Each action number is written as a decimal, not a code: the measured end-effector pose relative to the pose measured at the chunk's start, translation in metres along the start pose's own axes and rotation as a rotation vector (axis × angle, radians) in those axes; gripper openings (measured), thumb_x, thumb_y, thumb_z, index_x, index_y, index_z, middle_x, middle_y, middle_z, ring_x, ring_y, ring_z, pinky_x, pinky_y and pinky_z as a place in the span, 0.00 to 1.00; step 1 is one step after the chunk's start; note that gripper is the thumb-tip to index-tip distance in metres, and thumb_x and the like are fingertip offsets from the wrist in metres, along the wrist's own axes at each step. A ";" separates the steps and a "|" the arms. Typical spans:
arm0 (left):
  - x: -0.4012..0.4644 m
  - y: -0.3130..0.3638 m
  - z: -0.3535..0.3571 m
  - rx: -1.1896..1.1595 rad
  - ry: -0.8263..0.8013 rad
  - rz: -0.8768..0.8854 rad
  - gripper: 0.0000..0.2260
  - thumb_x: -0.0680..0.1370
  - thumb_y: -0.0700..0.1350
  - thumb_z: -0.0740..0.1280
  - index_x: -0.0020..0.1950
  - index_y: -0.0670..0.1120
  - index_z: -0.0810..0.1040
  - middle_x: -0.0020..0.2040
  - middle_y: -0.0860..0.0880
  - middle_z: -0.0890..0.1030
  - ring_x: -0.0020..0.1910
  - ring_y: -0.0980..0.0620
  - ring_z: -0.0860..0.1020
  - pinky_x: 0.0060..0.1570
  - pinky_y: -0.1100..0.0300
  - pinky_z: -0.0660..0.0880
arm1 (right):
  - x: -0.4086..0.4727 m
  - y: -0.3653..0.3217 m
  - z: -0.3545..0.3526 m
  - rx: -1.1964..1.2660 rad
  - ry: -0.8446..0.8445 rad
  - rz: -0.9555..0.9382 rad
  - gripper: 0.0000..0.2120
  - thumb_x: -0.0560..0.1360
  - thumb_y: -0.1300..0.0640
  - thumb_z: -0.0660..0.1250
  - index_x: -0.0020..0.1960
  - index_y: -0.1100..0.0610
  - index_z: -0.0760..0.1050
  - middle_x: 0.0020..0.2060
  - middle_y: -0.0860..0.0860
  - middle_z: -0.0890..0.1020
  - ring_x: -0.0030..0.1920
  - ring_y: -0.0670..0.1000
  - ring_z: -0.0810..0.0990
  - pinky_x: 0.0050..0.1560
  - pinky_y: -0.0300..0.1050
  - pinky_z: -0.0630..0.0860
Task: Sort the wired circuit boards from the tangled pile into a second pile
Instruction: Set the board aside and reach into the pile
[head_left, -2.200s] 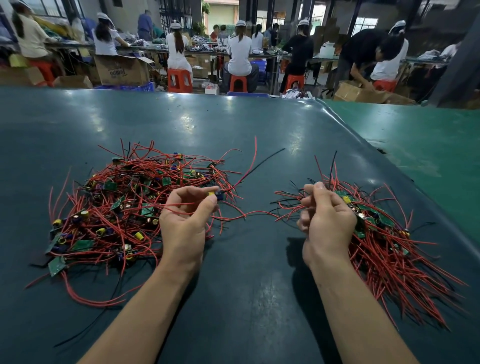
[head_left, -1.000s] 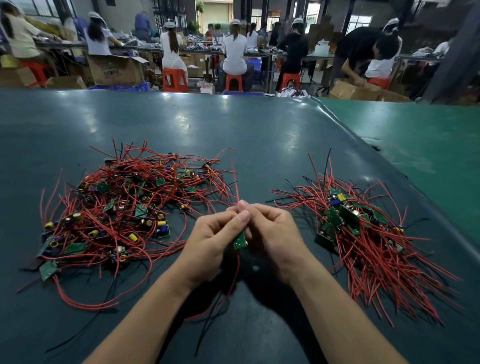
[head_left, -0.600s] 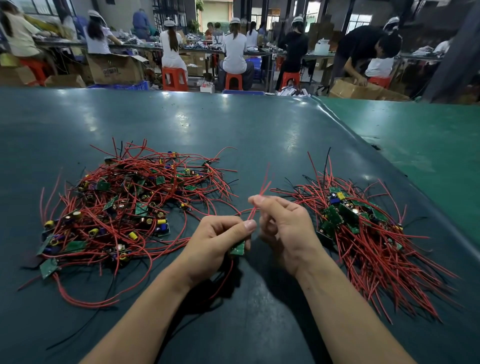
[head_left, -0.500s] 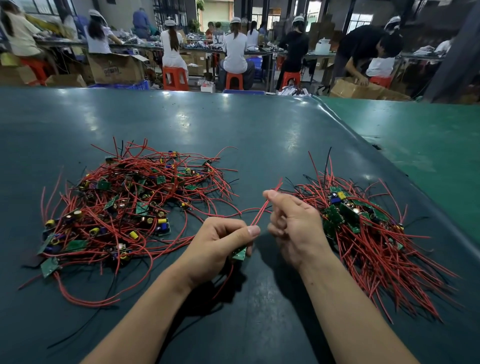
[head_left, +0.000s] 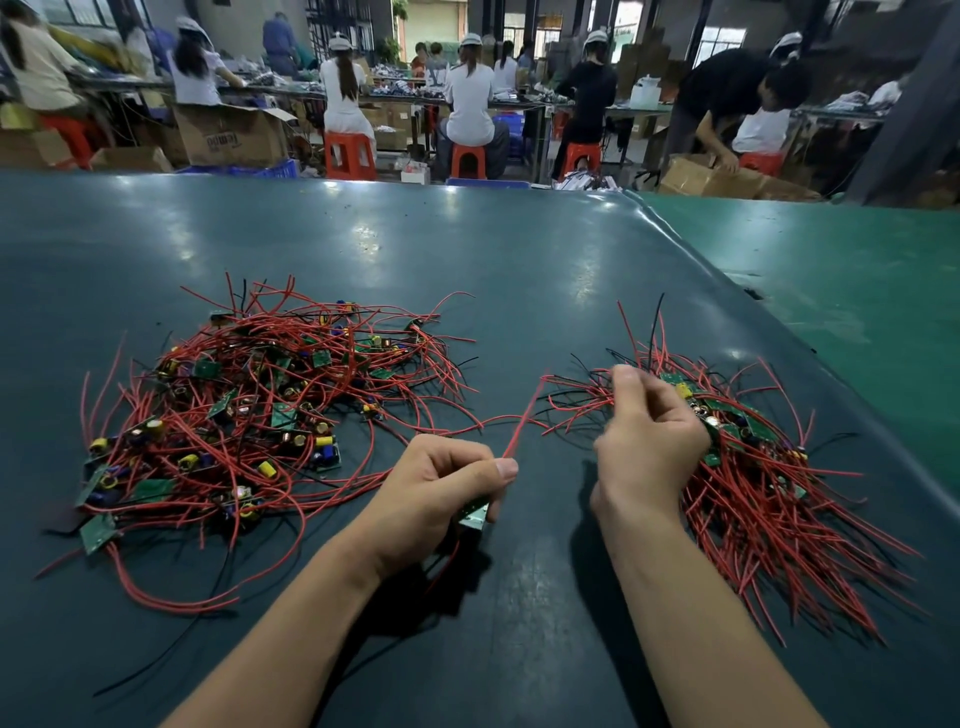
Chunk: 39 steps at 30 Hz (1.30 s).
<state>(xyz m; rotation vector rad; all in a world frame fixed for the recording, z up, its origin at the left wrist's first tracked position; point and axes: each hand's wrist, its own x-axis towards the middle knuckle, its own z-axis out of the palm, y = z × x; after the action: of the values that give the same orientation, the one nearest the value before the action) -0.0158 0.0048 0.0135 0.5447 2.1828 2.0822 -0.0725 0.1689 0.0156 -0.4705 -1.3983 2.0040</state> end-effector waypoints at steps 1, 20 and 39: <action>-0.001 0.001 0.000 -0.017 0.016 0.006 0.17 0.75 0.50 0.68 0.26 0.46 0.76 0.23 0.47 0.66 0.23 0.55 0.61 0.25 0.66 0.59 | 0.006 -0.002 -0.002 0.009 0.033 0.002 0.10 0.76 0.59 0.70 0.36 0.53 0.78 0.30 0.48 0.75 0.32 0.50 0.69 0.43 0.49 0.67; 0.012 0.003 -0.001 -0.205 0.388 -0.004 0.19 0.77 0.53 0.63 0.45 0.38 0.84 0.45 0.26 0.80 0.43 0.27 0.78 0.46 0.32 0.74 | -0.048 -0.008 0.004 -0.226 -1.008 0.087 0.04 0.77 0.58 0.69 0.49 0.59 0.80 0.22 0.48 0.72 0.20 0.43 0.63 0.21 0.34 0.59; 0.014 -0.011 -0.003 -0.038 0.367 0.068 0.12 0.82 0.46 0.60 0.58 0.50 0.82 0.25 0.46 0.67 0.22 0.52 0.64 0.24 0.59 0.58 | -0.041 -0.006 0.003 -0.302 -0.969 0.256 0.16 0.79 0.49 0.65 0.36 0.55 0.75 0.19 0.45 0.65 0.19 0.43 0.58 0.19 0.34 0.55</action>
<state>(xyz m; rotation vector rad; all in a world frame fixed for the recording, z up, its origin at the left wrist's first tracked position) -0.0317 0.0061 0.0057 0.2501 2.3279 2.4178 -0.0425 0.1400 0.0199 0.2878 -2.3220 2.3500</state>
